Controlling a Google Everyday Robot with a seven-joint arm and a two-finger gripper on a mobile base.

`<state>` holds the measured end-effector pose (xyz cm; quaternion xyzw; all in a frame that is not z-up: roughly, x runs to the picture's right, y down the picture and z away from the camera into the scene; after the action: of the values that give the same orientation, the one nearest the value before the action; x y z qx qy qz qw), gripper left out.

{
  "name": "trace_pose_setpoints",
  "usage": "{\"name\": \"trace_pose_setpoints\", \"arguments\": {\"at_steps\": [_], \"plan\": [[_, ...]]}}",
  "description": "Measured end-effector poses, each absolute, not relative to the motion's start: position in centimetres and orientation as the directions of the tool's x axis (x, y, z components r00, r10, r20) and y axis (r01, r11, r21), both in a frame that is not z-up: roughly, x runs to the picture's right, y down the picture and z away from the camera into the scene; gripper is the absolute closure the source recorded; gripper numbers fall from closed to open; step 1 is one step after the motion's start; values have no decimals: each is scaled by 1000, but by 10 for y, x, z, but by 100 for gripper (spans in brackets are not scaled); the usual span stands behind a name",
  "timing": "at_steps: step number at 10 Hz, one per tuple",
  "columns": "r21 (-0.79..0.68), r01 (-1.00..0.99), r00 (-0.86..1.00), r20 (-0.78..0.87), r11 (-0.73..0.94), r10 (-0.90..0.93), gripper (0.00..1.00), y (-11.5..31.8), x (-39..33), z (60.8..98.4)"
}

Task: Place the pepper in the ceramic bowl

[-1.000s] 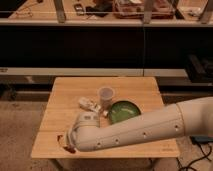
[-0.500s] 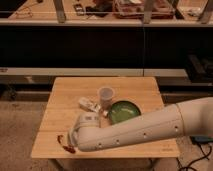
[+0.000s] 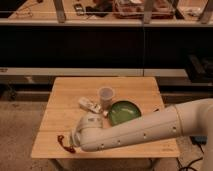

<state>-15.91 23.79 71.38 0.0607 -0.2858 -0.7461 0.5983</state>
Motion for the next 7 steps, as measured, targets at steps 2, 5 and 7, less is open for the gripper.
{"name": "trace_pose_setpoints", "arguments": {"at_steps": [2, 5, 7], "plan": [[499, 858, -277, 251, -121, -928, 35, 238, -159, 714], [499, 858, -278, 250, -122, -928, 35, 238, -159, 714], [498, 857, -284, 239, -134, -928, 35, 237, -160, 715]]}}
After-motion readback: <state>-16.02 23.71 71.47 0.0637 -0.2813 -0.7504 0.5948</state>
